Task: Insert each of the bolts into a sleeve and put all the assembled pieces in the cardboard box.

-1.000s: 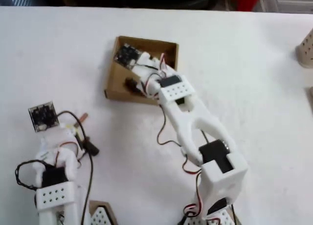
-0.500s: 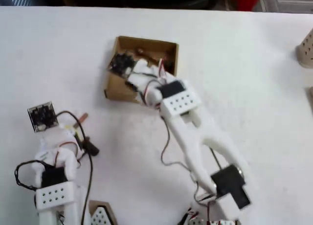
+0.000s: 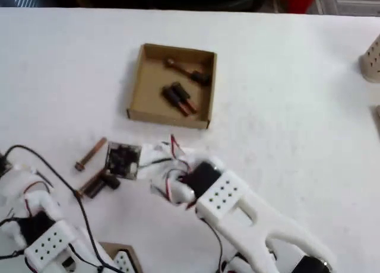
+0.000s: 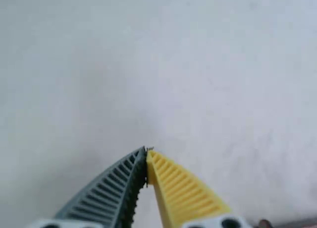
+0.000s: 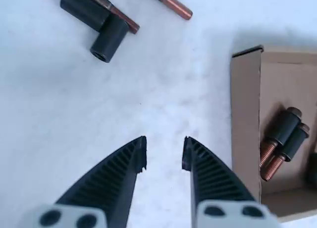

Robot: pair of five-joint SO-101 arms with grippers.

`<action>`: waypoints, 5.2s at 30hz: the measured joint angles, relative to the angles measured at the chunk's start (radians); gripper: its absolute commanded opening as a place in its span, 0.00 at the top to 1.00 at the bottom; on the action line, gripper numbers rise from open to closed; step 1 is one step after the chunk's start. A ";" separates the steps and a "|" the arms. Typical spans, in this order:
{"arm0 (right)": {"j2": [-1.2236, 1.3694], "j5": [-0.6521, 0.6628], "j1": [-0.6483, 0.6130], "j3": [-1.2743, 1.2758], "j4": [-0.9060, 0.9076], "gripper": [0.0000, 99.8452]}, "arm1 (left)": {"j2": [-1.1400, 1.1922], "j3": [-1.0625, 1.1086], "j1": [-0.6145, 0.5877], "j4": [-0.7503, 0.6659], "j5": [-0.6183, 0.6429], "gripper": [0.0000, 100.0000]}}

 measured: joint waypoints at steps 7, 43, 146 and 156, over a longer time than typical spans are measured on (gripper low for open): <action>-0.012 -0.064 -0.021 0.034 -0.091 0.89 | 0.068 -0.215 -0.110 0.034 -0.009 0.98; 0.686 -0.322 -0.238 -0.333 -0.295 0.84 | 1.336 -1.312 -0.253 0.301 -0.071 0.98; 0.615 -0.474 0.084 -0.692 0.416 0.98 | 0.911 -0.672 0.407 0.425 0.066 0.98; 0.615 -0.474 0.087 -0.689 0.407 0.98 | 0.904 -0.629 0.591 0.408 0.100 0.98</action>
